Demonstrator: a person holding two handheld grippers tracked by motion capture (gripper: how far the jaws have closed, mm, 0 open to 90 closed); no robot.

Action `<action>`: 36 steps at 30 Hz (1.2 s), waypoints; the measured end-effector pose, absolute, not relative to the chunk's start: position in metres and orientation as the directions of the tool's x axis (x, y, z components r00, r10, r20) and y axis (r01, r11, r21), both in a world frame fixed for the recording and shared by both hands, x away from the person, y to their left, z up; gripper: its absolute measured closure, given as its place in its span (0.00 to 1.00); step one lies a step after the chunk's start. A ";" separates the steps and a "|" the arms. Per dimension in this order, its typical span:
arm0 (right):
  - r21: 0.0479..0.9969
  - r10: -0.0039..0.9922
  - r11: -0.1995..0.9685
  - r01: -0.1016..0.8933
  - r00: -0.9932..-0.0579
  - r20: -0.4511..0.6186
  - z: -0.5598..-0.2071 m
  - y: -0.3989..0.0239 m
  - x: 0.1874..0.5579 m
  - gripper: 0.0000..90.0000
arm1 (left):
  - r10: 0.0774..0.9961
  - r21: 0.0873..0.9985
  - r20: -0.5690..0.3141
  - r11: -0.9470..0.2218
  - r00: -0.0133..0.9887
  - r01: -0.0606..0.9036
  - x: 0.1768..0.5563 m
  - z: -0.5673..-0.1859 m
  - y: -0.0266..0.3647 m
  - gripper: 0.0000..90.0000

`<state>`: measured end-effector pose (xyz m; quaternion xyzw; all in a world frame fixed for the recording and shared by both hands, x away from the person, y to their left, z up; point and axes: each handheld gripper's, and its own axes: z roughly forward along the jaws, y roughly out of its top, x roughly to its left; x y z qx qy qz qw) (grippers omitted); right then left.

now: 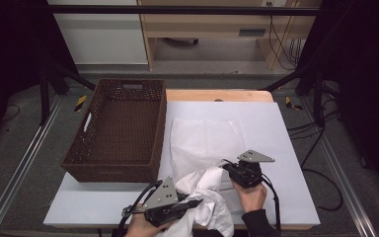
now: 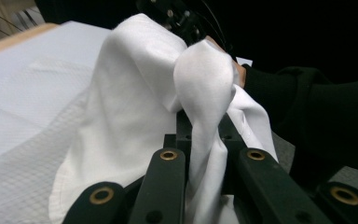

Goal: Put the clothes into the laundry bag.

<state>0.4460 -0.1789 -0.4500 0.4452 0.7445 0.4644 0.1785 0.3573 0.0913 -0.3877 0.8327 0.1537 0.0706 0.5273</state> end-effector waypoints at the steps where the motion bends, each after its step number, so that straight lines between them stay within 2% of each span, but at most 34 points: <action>1: 0.850 0.828 0.173 0.498 -0.541 0.149 -0.450 -0.178 0.446 0.98 | 0.329 0.897 -0.044 -0.403 0.943 0.182 0.358 -0.389 0.090 0.92; 18: 0.850 0.829 0.161 0.501 -0.536 0.159 -0.449 -0.179 0.445 0.98 | 0.332 0.775 -0.104 -0.564 0.938 0.285 0.400 -0.432 0.037 0.92; 24: 0.861 0.827 0.150 0.487 -0.539 0.161 -0.447 -0.181 0.445 0.98 | 0.363 0.718 -0.080 -0.625 0.928 0.306 0.410 -0.454 0.023 0.92; 28: 0.867 0.821 0.147 0.476 -0.548 0.162 -0.445 -0.180 0.443 0.98 | 0.394 0.712 -0.071 -0.624 0.916 0.323 0.414 -0.462 0.016 0.90; 32: 0.865 0.818 0.152 0.479 -0.552 0.161 -0.445 -0.178 0.442 0.98 | 0.422 0.714 -0.069 -0.612 0.904 0.340 0.414 -0.463 0.013 0.80; 36: 0.865 0.818 0.159 0.476 -0.555 0.155 -0.446 -0.179 0.442 0.98 | 0.440 0.752 -0.071 -0.566 0.895 0.338 0.406 -0.452 0.019 0.54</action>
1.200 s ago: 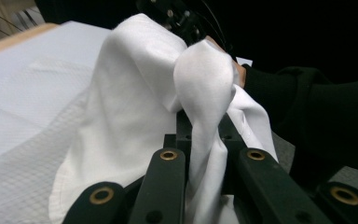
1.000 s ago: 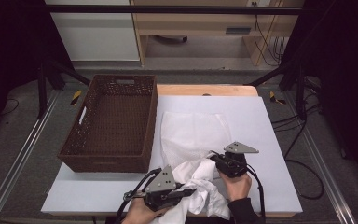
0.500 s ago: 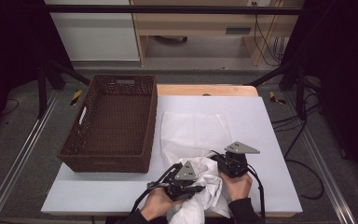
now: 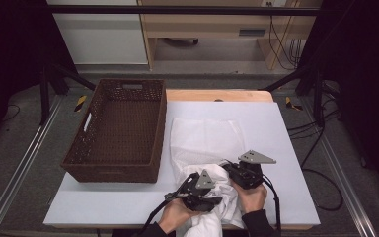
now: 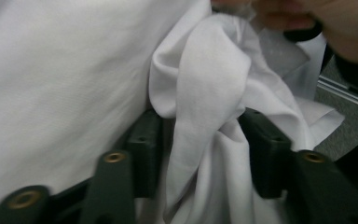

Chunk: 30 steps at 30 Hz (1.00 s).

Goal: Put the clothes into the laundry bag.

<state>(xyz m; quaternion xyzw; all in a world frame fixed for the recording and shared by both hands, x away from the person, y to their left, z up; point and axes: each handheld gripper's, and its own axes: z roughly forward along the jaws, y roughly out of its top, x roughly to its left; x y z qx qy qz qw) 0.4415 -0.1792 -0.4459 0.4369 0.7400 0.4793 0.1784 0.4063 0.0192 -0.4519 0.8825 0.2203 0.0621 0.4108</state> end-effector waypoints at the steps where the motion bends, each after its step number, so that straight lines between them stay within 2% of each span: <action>1: 0.864 0.819 0.158 0.478 -0.552 0.155 -0.446 -0.180 0.442 0.98 | 0.449 0.763 -0.057 -0.556 0.892 0.328 0.404 -0.448 0.021 0.48; 5: 0.865 0.819 0.158 0.477 -0.552 0.155 -0.446 -0.180 0.441 0.98 | 0.540 0.794 0.134 -0.560 0.831 0.235 0.396 -0.435 0.033 0.34; 6: 0.866 0.820 0.157 0.475 -0.552 0.154 -0.446 -0.180 0.441 0.98 | 0.557 0.787 0.154 -0.569 0.816 0.240 0.397 -0.436 0.034 0.29; 7: 0.866 0.819 0.159 0.475 -0.553 0.153 -0.446 -0.180 0.441 0.98 | 0.575 0.776 0.157 -0.575 0.803 0.259 0.401 -0.439 0.033 0.25; 11: 0.867 0.816 0.162 0.471 -0.558 0.151 -0.445 -0.179 0.439 0.98 | 0.595 0.754 0.042 -0.546 0.802 0.366 0.419 -0.455 0.036 0.20; 15: 0.867 0.814 0.168 0.470 -0.562 0.147 -0.445 -0.178 0.439 0.98 | 0.574 0.764 -0.024 -0.518 0.819 0.386 0.423 -0.459 0.041 0.38; 19: 0.866 0.815 0.165 0.472 -0.560 0.149 -0.444 -0.178 0.439 0.98 | 0.551 0.787 -0.049 -0.493 0.833 0.372 0.418 -0.453 0.045 0.69; 21: 0.867 0.817 0.157 0.472 -0.556 0.154 -0.444 -0.179 0.439 0.98 | 0.535 0.801 -0.042 -0.487 0.844 0.348 0.413 -0.449 0.046 0.78; 25: 0.867 0.819 0.156 0.473 -0.553 0.155 -0.444 -0.178 0.439 0.98 | 0.511 0.824 -0.004 -0.485 0.860 0.292 0.401 -0.439 0.042 0.84; 30: 0.871 0.819 0.137 0.473 -0.548 0.168 -0.443 -0.179 0.438 0.98 | 0.465 0.832 0.024 -0.500 0.885 0.240 0.392 -0.431 0.029 0.86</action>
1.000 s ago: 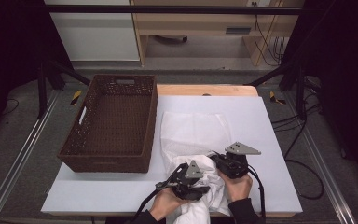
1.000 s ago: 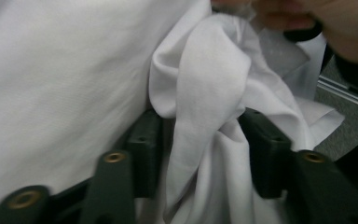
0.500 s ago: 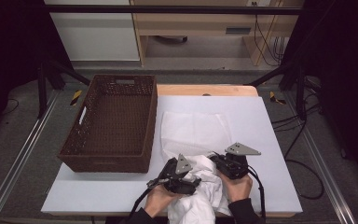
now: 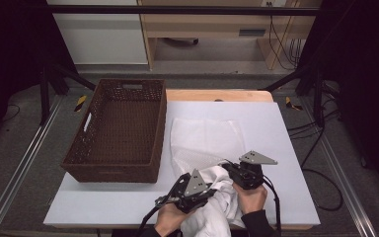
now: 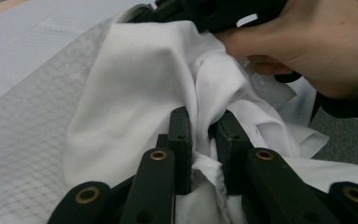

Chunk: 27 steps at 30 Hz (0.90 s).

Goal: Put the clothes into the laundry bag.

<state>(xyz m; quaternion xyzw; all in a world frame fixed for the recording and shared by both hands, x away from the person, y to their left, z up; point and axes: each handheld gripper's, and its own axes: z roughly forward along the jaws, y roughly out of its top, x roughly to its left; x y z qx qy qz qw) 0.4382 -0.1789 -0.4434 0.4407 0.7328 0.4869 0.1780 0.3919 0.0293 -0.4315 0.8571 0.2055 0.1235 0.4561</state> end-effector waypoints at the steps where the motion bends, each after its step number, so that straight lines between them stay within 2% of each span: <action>1: 0.872 0.819 0.130 0.471 -0.547 0.174 -0.443 -0.179 0.438 0.98 | 0.467 0.832 0.024 -0.500 0.884 0.241 0.392 -0.432 0.027 0.86; 5: 0.875 0.820 0.131 0.466 -0.547 0.169 -0.444 -0.180 0.438 0.98 | 0.462 0.812 0.014 -0.522 0.887 0.260 0.400 -0.438 0.018 0.87; 8: 0.883 0.815 0.127 0.453 -0.555 0.167 -0.442 -0.180 0.437 0.98 | 0.485 0.779 0.045 -0.564 0.873 0.273 0.410 -0.449 0.010 0.87; 13: 0.895 0.801 0.122 0.430 -0.575 0.167 -0.438 -0.179 0.434 0.98 | 0.514 0.742 -0.009 -0.572 0.858 0.351 0.428 -0.462 0.008 0.83; 16: 0.903 0.795 0.115 0.415 -0.583 0.167 -0.435 -0.180 0.432 0.98 | 0.516 0.746 -0.026 -0.560 0.856 0.360 0.431 -0.463 0.011 0.80; 19: 0.902 0.796 0.120 0.416 -0.583 0.163 -0.435 -0.181 0.431 0.98 | 0.519 0.760 -0.033 -0.541 0.854 0.359 0.428 -0.459 0.016 0.68; 23: 0.896 0.800 0.126 0.426 -0.578 0.162 -0.437 -0.182 0.431 0.98 | 0.524 0.790 -0.018 -0.514 0.851 0.333 0.416 -0.445 0.028 0.45; 27: 0.894 0.801 0.127 0.430 -0.576 0.163 -0.437 -0.182 0.430 0.98 | 0.532 0.786 0.015 -0.529 0.846 0.319 0.407 -0.437 0.035 0.35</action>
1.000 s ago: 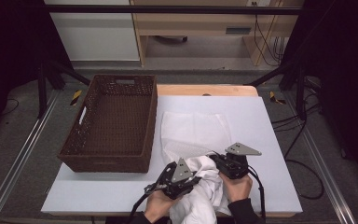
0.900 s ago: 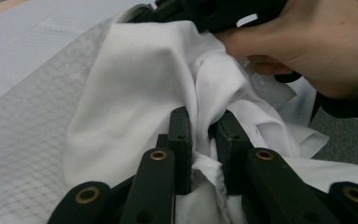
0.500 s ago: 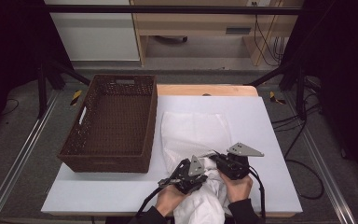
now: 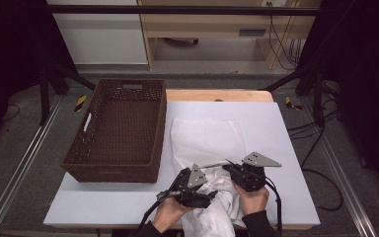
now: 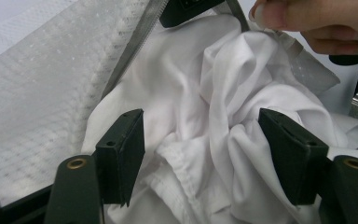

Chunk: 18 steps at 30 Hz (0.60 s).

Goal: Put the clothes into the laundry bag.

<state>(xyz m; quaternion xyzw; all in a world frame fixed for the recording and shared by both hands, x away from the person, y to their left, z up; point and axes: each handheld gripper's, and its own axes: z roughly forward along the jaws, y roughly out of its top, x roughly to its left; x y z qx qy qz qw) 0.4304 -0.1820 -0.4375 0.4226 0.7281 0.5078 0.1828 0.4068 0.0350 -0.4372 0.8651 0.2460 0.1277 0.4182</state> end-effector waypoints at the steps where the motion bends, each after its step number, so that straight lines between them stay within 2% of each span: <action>1: 0.893 0.801 0.132 0.431 -0.577 0.160 -0.438 -0.182 0.430 0.98 | 0.532 0.786 0.013 -0.529 0.847 0.321 0.405 -0.439 0.036 0.36; 11: 0.888 0.804 0.143 0.437 -0.574 0.153 -0.440 -0.183 0.429 0.98 | 0.523 0.725 -0.048 -0.568 0.851 0.390 0.403 -0.469 0.029 0.44; 15: 0.887 0.806 0.147 0.438 -0.573 0.149 -0.441 -0.183 0.430 0.98 | 0.538 0.717 -0.038 -0.573 0.842 0.398 0.398 -0.467 0.027 0.60; 18: 0.885 0.804 0.149 0.440 -0.576 0.151 -0.442 -0.183 0.430 0.98 | 0.532 0.727 0.007 -0.584 0.847 0.361 0.392 -0.462 0.025 0.73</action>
